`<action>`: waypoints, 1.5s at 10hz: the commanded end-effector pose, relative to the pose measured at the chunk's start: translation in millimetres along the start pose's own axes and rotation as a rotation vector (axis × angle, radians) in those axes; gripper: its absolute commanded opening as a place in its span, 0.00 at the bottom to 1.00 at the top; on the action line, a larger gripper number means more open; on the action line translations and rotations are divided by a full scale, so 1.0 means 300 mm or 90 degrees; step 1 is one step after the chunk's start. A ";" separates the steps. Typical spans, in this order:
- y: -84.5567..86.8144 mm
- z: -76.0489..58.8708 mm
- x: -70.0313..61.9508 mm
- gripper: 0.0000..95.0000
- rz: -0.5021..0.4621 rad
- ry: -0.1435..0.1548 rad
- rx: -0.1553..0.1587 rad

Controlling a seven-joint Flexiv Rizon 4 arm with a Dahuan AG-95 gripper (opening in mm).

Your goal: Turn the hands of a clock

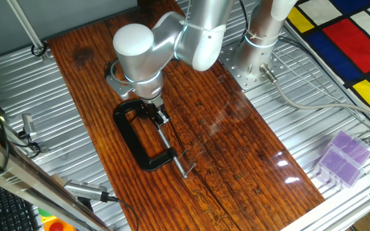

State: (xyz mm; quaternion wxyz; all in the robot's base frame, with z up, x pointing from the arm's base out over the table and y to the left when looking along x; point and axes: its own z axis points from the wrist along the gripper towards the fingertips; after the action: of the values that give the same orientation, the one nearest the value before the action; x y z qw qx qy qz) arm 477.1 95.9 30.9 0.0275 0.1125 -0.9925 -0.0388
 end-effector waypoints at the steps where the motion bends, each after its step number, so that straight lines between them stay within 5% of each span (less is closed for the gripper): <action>1: -0.001 -0.001 -0.001 0.00 -0.006 0.000 0.001; 15: -0.076 -0.021 -0.078 0.00 -0.038 -0.005 0.002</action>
State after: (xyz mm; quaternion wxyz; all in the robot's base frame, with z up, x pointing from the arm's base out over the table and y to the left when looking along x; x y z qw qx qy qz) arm 506.7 77.8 34.3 0.0222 0.1426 -0.9888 -0.0387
